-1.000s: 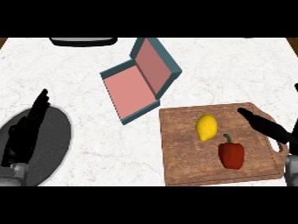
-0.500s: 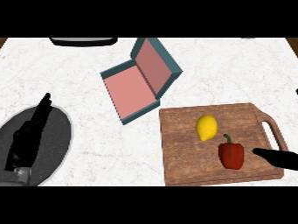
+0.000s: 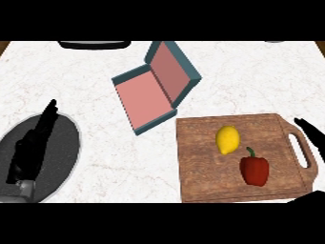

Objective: Pick the bell pepper from the cutting board and place it in the cardboard box

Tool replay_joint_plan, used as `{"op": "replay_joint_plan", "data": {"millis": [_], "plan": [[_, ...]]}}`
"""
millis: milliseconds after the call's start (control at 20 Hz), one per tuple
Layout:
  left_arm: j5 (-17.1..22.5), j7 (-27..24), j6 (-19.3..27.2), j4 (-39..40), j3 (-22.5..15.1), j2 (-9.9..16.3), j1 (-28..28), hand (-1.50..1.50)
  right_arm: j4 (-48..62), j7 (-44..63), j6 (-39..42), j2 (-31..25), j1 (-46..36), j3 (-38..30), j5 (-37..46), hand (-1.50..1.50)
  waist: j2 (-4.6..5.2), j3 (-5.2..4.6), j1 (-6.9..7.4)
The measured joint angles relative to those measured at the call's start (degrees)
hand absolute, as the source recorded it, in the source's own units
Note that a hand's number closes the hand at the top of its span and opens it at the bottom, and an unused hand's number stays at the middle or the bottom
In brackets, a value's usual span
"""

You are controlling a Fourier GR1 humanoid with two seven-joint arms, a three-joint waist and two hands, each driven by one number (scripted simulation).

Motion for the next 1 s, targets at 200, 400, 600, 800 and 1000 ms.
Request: {"op": "replay_joint_plan", "data": {"millis": [200, 400, 600, 800, 1000], "plan": [[-0.7, -0.5, -0.2, -0.1, 0.0, -1.0, 0.6, 0.00, -0.1, 8.1, 2.5, 4.3, -4.6, 5.0, 2.1, -1.50, 0.05, 0.08, 0.27], [-1.6, -0.9, -0.5, 0.6, 0.3, -2.1, 0.7, 0.00, 1.1, 10.7, 3.0, 8.2, -6.5, 7.5, 5.5, -1.50, 0.05, 0.13, 0.11], [-0.8, -0.4, -2.4, -0.4, 2.1, -1.0, 1.1, 0.00, 2.9, 11.6, 3.7, 10.3, -6.9, 7.9, 7.5, -1.50, 0.03, 0.15, 0.06], [-1.6, -0.7, -2.4, -0.1, 2.6, -1.8, 1.0, 0.00, 4.2, 12.0, 4.4, 12.2, -6.6, 8.5, 9.3, -1.50, 0.03, 0.17, -0.07], [-2.7, -1.3, -2.6, 1.2, 2.9, -3.0, 0.7, 0.00, 3.7, 12.0, 4.5, 14.3, -4.1, 10.0, 12.5, -1.50, 0.02, 0.19, -0.25]]}}
